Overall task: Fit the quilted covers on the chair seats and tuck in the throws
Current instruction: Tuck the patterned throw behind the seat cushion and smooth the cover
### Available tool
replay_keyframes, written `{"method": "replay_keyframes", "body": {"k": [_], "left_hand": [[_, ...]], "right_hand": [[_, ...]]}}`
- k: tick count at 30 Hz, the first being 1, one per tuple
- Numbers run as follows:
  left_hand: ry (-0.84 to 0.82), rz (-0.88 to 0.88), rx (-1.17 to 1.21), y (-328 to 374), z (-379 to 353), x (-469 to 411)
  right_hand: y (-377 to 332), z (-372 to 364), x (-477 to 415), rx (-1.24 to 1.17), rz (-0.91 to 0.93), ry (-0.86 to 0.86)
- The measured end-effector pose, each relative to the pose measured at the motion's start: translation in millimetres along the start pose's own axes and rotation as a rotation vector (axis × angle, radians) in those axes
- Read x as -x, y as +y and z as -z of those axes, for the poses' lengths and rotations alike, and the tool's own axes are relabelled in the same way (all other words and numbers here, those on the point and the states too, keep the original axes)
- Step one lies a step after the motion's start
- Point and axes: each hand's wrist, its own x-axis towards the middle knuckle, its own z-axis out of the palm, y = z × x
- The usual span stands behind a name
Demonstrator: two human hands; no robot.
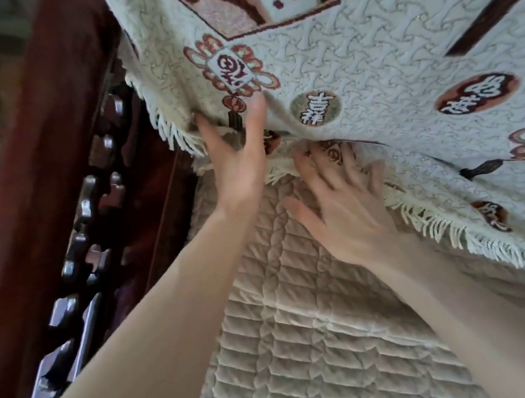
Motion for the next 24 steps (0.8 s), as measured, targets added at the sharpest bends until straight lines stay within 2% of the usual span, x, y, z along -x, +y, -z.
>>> {"method": "replay_keyframes", "body": {"k": [6, 9, 12, 14, 17, 24], "left_hand": [[-0.035, -0.043, 0.103, 7, 1, -23], [-0.009, -0.074, 0.103, -1, 8, -12], [0.060, -0.120, 0.089, -9, 16, 4], [0.035, -0.109, 0.106, -4, 15, 3], [-0.005, -0.048, 0.080, 9, 10, -10], [-0.115, -0.141, 0.038, 20, 18, -33]], "right_hand": [[16, 8, -37, 0.039, -0.031, -0.053], [10, 8, -31, 0.053, -0.049, 0.004], [-4, 1, -8, 0.037, 0.028, 0.101], [-10, -3, 1, 0.054, 0.081, 0.066], [-13, -6, -12, 0.026, 0.051, -0.013], [-10, 4, -49, -0.028, 0.006, -0.052]]}}
